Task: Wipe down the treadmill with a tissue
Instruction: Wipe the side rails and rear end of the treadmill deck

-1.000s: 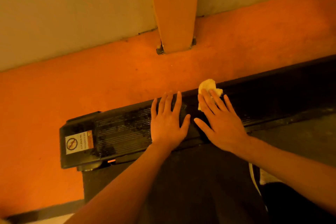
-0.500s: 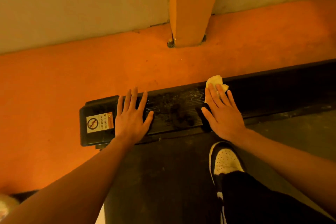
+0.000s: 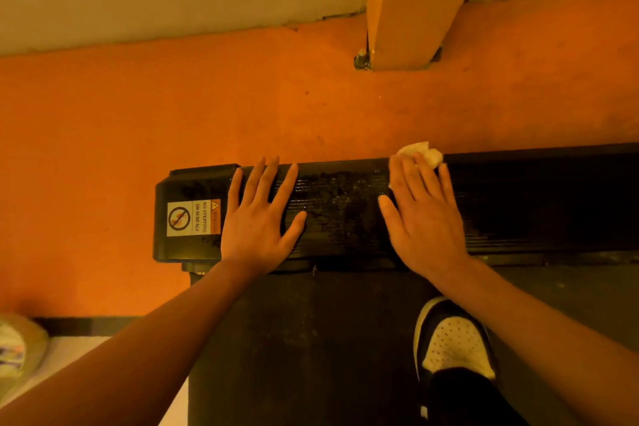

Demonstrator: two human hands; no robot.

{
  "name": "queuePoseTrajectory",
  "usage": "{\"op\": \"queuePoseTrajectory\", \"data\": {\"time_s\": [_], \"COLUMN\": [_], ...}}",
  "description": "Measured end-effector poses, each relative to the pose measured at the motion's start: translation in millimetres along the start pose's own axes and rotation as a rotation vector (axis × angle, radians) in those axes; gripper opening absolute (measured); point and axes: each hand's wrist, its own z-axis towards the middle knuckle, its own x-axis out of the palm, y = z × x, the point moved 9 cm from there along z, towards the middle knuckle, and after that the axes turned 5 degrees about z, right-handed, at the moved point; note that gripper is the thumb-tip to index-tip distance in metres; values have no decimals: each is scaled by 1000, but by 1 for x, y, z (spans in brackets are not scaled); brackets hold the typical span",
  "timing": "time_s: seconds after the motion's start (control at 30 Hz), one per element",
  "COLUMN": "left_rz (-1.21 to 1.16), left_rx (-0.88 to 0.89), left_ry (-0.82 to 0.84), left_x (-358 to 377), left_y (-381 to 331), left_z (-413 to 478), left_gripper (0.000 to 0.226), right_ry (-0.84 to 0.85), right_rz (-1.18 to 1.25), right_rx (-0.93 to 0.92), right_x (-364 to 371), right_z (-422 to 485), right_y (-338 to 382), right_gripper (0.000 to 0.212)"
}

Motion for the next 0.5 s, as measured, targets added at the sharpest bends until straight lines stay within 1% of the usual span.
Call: {"op": "queuePoseTrajectory", "data": {"time_s": [0.1,0.17,0.23,0.3,0.43,0.5], "left_rz": [-3,-6,-10,-8,2,-4], "left_rx": [2,4,0,1,-10,-7], "left_ry": [8,22,33,37,32,23], "left_x": [0,0,0,0,1,0], "left_y": [0,1,1,0,2,1], "left_z": [0,1,0,1,-1,0], "left_gripper": [72,72,72,72,72,73], "right_ry": [50,110,148,133,80,59], "right_rz": [-20,0,-7,-26,-84,-101], "right_rx": [-159,-230,-283,-267,-30,58], "right_x": [15,27,27,14,-21,-32], "right_z": [23,34,38,32,-5,-15], "right_y": [63,98,102,67,-47,-76], "right_gripper": [71,71,72,73,75,77]}}
